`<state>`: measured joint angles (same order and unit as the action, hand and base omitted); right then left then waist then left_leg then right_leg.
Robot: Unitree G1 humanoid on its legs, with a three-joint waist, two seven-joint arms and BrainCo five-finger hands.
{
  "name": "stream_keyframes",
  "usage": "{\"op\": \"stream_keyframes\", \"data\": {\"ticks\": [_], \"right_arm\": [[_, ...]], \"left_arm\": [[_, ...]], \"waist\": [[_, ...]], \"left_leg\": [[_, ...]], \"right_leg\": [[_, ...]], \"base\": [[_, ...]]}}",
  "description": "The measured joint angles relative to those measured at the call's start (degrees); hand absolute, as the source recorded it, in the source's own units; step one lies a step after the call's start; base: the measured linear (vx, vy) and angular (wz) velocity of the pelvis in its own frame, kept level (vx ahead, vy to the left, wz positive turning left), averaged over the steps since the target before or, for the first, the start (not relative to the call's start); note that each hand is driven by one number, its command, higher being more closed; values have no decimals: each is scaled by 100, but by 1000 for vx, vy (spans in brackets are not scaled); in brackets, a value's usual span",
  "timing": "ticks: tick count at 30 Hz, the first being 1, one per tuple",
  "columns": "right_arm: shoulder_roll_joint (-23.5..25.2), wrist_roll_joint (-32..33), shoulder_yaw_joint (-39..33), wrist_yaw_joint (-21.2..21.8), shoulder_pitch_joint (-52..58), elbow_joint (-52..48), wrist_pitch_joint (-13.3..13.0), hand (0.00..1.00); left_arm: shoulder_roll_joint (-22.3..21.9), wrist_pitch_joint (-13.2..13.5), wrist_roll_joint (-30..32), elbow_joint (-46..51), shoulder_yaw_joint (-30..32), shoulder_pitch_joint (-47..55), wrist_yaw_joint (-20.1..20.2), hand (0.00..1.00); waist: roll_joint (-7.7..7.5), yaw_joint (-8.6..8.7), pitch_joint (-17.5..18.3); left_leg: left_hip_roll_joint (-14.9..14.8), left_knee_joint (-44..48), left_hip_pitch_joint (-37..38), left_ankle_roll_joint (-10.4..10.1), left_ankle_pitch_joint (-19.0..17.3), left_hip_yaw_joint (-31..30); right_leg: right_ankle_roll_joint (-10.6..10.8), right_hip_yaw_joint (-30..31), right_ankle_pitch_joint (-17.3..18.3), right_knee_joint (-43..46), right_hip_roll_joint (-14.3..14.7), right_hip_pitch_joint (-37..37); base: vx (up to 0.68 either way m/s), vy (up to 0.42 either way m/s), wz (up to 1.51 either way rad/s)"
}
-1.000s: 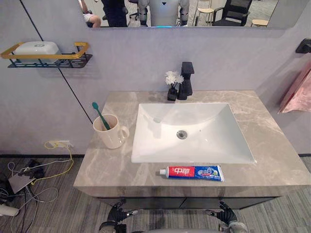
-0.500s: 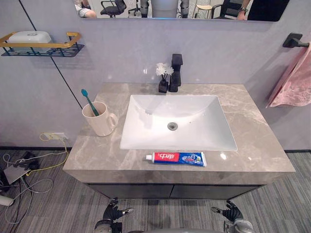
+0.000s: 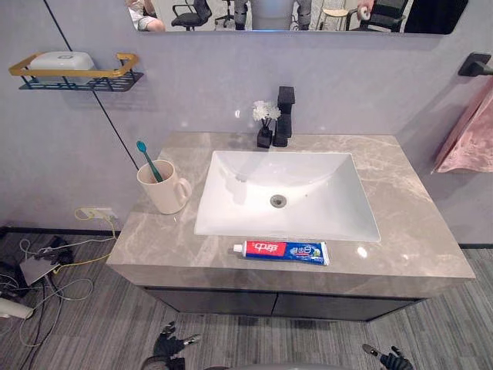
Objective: Organize washtable
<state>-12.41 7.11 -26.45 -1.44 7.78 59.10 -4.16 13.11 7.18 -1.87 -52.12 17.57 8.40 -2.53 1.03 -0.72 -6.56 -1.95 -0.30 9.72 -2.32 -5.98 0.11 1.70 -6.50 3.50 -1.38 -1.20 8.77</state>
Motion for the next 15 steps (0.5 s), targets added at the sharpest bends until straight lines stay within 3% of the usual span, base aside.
{"op": "stream_keyframes", "data": {"ticks": [5,10,15], "right_arm": [[-50,-7,-55,70,-1,-141,-53,0],[-10,-113,55,174,155,-480,-147,0],[111,-151,79,182,262,-545,-188,0]], "left_arm": [[410,6,-21,824,742,9,-128,0],[708,-4,172,3190,1195,60,-288,0],[727,80,612,5462,1109,-97,-659,0]], "waist": [[79,-18,-38],[111,-165,-30],[149,-171,-19]], "left_leg": [[9,2,-71,18,23,-93],[16,22,-106,18,23,-186],[98,61,-123,47,41,-404]], "right_leg": [[1,-100,4,-6,-9,3],[-1,-189,12,-6,-15,17],[22,-405,61,-12,-88,152]], "base": [[15,-7,10],[-3,-2,9],[-42,3,23]]}}
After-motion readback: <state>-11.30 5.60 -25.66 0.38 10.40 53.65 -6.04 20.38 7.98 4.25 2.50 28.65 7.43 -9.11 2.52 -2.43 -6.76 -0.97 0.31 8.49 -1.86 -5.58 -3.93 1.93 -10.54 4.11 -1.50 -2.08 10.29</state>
